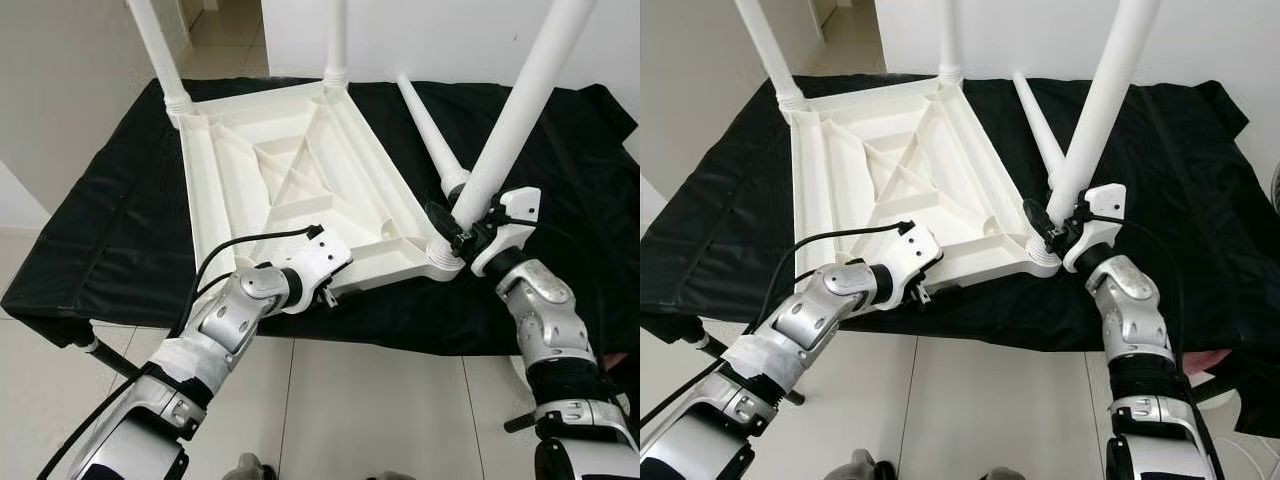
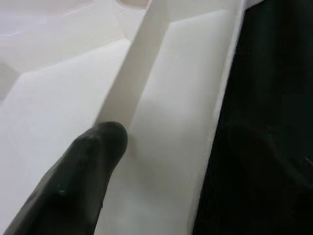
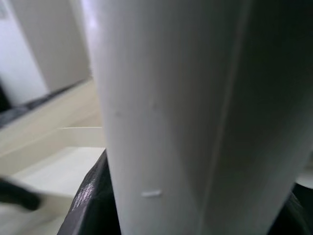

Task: Building children table

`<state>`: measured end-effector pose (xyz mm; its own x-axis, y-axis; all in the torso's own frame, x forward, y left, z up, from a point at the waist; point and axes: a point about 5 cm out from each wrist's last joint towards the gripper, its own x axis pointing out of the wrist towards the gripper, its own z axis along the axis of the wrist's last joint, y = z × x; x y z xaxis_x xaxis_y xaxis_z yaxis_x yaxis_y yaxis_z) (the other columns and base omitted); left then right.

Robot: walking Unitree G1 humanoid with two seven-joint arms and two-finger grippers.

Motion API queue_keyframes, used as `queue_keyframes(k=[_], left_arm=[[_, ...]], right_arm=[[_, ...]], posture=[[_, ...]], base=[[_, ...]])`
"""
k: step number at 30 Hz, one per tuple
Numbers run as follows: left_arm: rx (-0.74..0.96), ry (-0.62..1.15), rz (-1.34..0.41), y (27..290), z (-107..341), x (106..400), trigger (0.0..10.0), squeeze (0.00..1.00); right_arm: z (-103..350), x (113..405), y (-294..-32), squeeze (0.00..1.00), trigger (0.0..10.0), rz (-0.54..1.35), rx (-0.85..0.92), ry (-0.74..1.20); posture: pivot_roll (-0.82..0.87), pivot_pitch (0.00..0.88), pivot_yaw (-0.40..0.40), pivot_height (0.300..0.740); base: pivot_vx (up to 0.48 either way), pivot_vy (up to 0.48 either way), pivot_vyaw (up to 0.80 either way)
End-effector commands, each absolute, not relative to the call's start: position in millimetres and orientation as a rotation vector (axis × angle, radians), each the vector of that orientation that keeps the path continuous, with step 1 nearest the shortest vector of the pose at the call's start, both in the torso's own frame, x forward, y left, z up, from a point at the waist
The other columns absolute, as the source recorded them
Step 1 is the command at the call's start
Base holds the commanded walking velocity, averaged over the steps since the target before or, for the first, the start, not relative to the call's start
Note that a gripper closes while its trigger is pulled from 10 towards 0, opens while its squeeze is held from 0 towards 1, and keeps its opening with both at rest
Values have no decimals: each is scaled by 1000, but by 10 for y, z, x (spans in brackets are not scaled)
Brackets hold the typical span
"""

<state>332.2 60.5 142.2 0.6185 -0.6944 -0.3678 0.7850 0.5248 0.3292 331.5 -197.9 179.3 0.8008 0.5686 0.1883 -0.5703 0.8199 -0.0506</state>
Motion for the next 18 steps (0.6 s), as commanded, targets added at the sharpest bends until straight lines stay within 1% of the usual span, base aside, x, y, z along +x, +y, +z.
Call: queue_keyframes(k=[1, 2, 9, 14, 16, 18], left_arm=[[529, 214, -693, 852, 1405, 3437, 10000, 0], [532, 213, -697, 850, 1408, 3444, 10000, 0], [530, 207, -703, 845, 1412, 3450, 10000, 0], [505, 190, -702, 842, 1477, 3453, 10000, 0], [441, 158, -724, 812, 1585, 3441, 10000, 0], [414, 138, -742, 793, 1642, 3429, 10000, 0]], right_arm=[[1758, 3293, -1904, 0, 10000, 678, 16, -181], [1863, 3307, -1919, 0, 10000, 711, -4, -199], [2114, 3320, -1989, 0, 10000, 780, -32, -232], [2184, 3363, -2038, 0, 10000, 732, -25, -253], [2198, 3397, -2043, 0, 10000, 681, -16, -260], [2196, 3416, -2038, 0, 10000, 658, -8, -255]], posture=[[-125, 72, 96, 740], [-124, 71, 100, 740], [-124, 71, 100, 740], [-115, 78, 92, 740], [-113, 79, 89, 740], [-113, 79, 89, 740]], base=[[0, 0, 0], [0, 0, 0], [0, 0, 0], [0, 0, 0], [0, 0, 0], [0, 0, 0]])
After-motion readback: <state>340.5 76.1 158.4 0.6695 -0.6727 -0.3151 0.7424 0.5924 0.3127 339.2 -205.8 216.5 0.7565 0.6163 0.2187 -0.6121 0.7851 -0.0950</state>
